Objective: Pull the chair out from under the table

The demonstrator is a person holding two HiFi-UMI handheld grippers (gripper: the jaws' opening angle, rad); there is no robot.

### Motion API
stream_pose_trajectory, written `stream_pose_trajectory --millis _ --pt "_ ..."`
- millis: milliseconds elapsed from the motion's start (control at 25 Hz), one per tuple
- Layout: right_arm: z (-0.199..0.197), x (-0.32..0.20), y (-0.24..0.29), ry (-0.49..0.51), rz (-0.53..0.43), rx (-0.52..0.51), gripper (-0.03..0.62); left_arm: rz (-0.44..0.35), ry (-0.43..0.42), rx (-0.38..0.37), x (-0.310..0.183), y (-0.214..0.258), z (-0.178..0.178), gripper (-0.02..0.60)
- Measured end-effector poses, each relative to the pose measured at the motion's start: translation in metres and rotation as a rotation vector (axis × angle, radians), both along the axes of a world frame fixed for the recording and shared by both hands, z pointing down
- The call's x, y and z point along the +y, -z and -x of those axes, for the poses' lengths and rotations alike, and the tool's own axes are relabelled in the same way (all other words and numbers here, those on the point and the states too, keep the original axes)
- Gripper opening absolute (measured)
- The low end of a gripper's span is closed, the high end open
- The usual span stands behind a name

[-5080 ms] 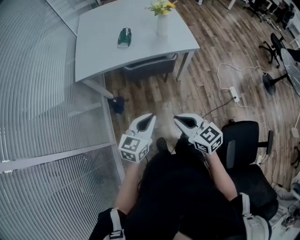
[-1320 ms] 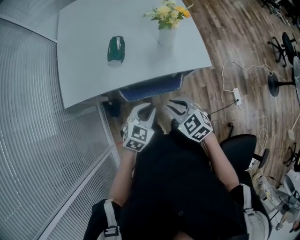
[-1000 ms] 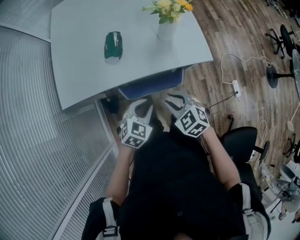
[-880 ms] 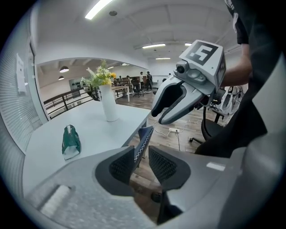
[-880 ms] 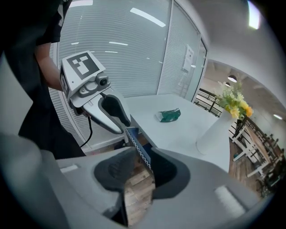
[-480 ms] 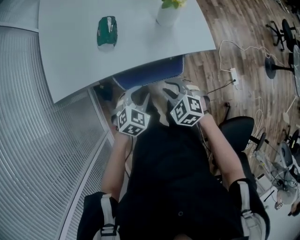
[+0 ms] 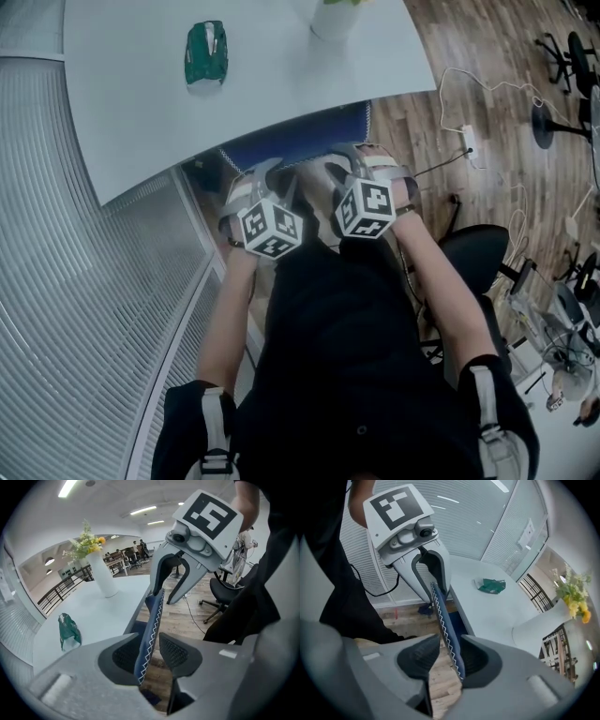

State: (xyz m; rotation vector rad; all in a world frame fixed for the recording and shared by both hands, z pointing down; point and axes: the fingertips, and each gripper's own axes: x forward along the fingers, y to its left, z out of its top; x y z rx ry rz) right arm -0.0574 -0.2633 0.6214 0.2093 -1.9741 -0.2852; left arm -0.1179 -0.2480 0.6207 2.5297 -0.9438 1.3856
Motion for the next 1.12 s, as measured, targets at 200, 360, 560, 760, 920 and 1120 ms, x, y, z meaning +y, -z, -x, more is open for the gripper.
stream_pose_trajectory --millis 200,360,560,760,920,1120 --pt "-0.004 0.000 -0.014 0.053 -0.014 0.064 0.140 0.017 -0.058 -0.067 0.001 -0.014 -0.006 0.144" --pt "-0.002 -0.007 -0.023 0.067 -0.040 0.088 0.134 0.021 -0.069 -0.095 -0.005 -0.025 -0.003 0.144" --pt "-0.002 -0.010 -0.027 0.069 -0.043 0.107 0.103 0.010 -0.070 -0.102 -0.008 -0.028 -0.003 0.117" --pt "-0.002 -0.010 -0.028 0.078 -0.048 0.106 0.097 -0.012 -0.096 -0.121 -0.008 -0.029 -0.003 0.104" --pt "-0.001 -0.012 -0.029 0.096 -0.094 0.127 0.089 -0.042 -0.093 -0.135 -0.011 -0.030 -0.003 0.101" --pt "-0.001 -0.011 -0.031 0.096 -0.162 0.148 0.089 -0.081 -0.093 -0.183 -0.010 -0.031 -0.003 0.101"
